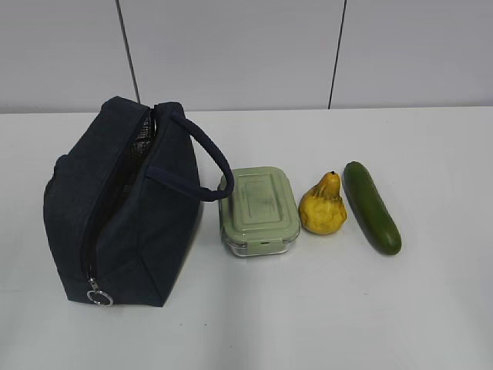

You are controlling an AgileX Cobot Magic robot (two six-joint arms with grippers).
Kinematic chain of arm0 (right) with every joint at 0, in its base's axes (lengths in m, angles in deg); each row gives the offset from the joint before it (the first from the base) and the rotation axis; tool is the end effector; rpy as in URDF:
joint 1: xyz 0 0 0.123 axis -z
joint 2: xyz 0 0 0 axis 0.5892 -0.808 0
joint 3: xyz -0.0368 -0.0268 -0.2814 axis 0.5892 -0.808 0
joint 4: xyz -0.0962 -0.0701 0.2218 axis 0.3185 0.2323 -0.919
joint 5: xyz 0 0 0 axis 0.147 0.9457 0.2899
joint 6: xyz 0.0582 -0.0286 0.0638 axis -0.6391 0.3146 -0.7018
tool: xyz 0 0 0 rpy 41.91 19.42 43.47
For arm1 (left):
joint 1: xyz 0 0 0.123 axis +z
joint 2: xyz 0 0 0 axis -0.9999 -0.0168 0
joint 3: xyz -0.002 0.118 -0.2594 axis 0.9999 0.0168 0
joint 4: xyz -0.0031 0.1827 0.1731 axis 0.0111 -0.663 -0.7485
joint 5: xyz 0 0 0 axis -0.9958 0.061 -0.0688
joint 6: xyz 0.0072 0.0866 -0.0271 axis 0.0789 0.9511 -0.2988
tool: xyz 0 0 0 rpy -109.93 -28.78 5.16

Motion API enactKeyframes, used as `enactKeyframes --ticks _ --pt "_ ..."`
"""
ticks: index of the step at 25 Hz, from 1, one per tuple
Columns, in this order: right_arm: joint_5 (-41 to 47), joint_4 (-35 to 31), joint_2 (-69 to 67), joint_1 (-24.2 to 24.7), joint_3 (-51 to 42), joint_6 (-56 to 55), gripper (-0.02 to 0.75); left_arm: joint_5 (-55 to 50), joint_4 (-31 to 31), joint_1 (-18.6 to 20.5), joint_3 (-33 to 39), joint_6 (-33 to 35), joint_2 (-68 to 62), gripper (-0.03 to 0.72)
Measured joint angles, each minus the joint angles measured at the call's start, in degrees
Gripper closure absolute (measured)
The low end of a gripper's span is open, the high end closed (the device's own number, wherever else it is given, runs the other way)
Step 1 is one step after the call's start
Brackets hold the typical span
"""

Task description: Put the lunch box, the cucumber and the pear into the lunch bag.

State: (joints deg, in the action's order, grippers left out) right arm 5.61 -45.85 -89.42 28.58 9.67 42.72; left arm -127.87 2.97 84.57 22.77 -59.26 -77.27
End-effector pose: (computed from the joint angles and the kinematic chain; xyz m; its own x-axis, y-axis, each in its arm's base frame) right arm -0.0067 -0.0030 0.2751 -0.5010 -0.1577 -0.8510 -0.1569 0.9835 -0.0899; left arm 0.0003 -0.0125 0.2855 -0.4979 0.0447 -0.8661 0.1981 0.9781 -0.0635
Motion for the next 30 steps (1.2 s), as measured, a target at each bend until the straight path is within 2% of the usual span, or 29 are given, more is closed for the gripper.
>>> enactKeyframes --ticks 6,9,12,17,22,26,30 --pt "-9.0 -1.5 -16.5 0.0 2.9 -0.9 0.248 10.2 7.4 -1.7 -1.8 0.0 -18.7 0.442" --pt "-16.4 -2.2 -24.6 0.0 3.2 -1.6 0.248 14.8 8.5 -1.9 -3.0 2.1 -26.9 0.44" --pt "-20.7 -2.2 -33.3 0.0 4.6 -1.7 0.248 16.1 11.2 -1.9 -5.4 7.6 -34.8 0.415" --pt "-24.6 -4.0 -46.0 0.0 8.2 -1.8 0.248 16.0 20.6 -1.9 -8.7 18.8 -46.5 0.386" --pt "-24.9 -8.2 -57.1 0.0 13.8 -0.3 0.248 16.2 28.2 -1.9 -12.0 28.1 -57.6 0.381" --pt "-23.0 -8.7 -66.7 0.0 19.5 0.7 0.248 16.4 28.7 -1.8 -15.3 30.0 -63.5 0.38" --pt "-22.2 -8.8 -74.3 0.0 25.0 1.2 0.248 17.1 24.5 -1.8 -16.6 29.0 -64.8 0.38"
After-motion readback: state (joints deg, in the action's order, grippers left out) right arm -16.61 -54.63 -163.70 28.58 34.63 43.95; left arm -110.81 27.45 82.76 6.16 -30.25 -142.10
